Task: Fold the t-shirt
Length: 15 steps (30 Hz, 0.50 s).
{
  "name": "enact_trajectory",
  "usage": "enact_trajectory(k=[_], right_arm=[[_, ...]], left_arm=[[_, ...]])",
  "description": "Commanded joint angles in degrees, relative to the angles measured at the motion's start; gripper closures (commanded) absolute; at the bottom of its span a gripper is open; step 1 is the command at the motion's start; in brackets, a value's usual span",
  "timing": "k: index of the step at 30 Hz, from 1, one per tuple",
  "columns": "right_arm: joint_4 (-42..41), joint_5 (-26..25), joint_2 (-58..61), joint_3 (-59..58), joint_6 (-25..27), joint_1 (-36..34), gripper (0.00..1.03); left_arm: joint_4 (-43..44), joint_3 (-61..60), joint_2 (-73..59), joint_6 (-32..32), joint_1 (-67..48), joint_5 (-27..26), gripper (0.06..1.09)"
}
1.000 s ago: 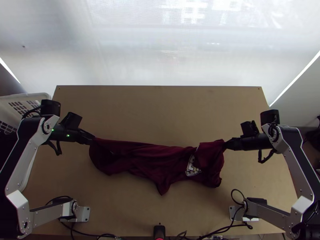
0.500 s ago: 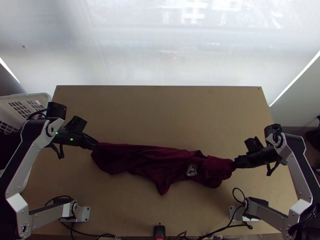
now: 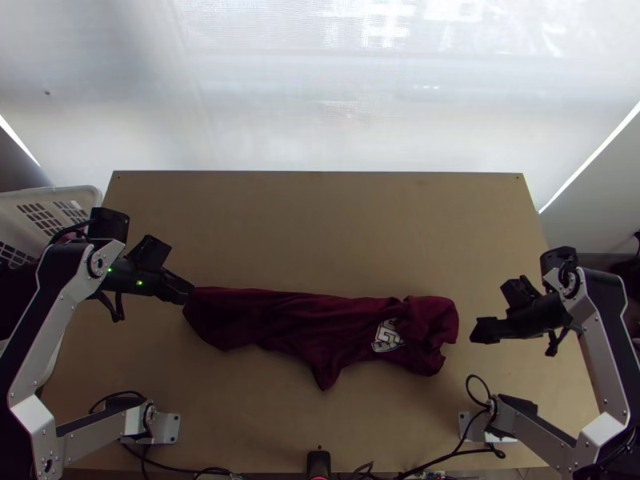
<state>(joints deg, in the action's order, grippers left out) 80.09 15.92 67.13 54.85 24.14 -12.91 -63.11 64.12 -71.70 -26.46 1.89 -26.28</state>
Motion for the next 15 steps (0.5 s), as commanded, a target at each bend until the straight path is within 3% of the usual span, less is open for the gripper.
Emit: enact_trajectory(k=[1,5,7,10,11,15], right_arm=[[-0.6,2.4,-0.2,6.9,-4.5,6.3,0.1],[-6.2,2.2,0.5,7.2,-11.7,19.4,0.1],[-9.0,2.2,1.9,7.2,-14.7,23.7,0.1],[-10.7,2.2,4.6,6.7,-15.3,27.3,0.1],[-11.8,2.2,4.8,6.3,-15.3,28.3,0.1],[-15.4,1.6,6.3,4.3,-13.6,29.1,0.1]], left_arm=[[-0.7,-0.3,0.9,-0.5,0.7,0.1,1.05],[-0.7,-0.5,1.9,-0.8,0.8,0.1,0.87],[-0.7,-0.4,2.2,-0.8,0.8,0.3,0.71],[-1.0,-0.4,2.4,-0.8,0.7,1.4,0.33],[-1.1,-0.5,2.6,-0.8,0.7,1.8,0.25],[-1.2,-0.7,3.4,-0.6,1.3,2.6,0.11]])
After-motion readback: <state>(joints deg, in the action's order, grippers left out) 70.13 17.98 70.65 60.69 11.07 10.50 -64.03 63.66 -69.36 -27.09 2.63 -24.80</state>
